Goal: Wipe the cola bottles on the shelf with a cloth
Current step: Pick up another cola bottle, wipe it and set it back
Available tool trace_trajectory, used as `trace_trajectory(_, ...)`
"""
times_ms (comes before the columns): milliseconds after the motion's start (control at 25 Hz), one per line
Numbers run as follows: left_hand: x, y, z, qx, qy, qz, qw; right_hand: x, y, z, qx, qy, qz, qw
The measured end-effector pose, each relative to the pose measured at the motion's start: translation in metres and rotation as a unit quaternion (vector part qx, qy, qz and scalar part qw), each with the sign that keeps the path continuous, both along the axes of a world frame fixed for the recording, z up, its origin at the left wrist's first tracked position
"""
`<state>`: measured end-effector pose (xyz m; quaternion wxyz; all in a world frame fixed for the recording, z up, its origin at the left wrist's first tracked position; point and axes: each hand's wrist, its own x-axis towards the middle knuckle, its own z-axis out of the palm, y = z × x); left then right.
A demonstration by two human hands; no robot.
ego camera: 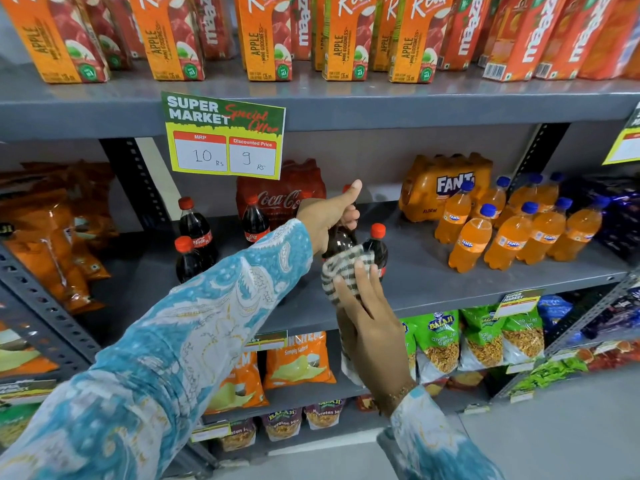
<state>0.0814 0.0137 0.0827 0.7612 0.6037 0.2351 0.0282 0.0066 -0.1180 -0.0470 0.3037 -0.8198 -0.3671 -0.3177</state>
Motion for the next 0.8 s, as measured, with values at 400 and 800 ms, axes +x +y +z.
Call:
trace_trajectory(400,-0.003,-0.005,0.001,0.040,0.001,-0.012,0.999,0.008,0.030,0.030,0.068,0.006,-0.066,0.996)
trace_trajectory(800,0.004,-0.013,0.002,0.088,0.025,0.022,0.996,0.000,0.012,0.006,-0.052,-0.093,-0.092,0.990)
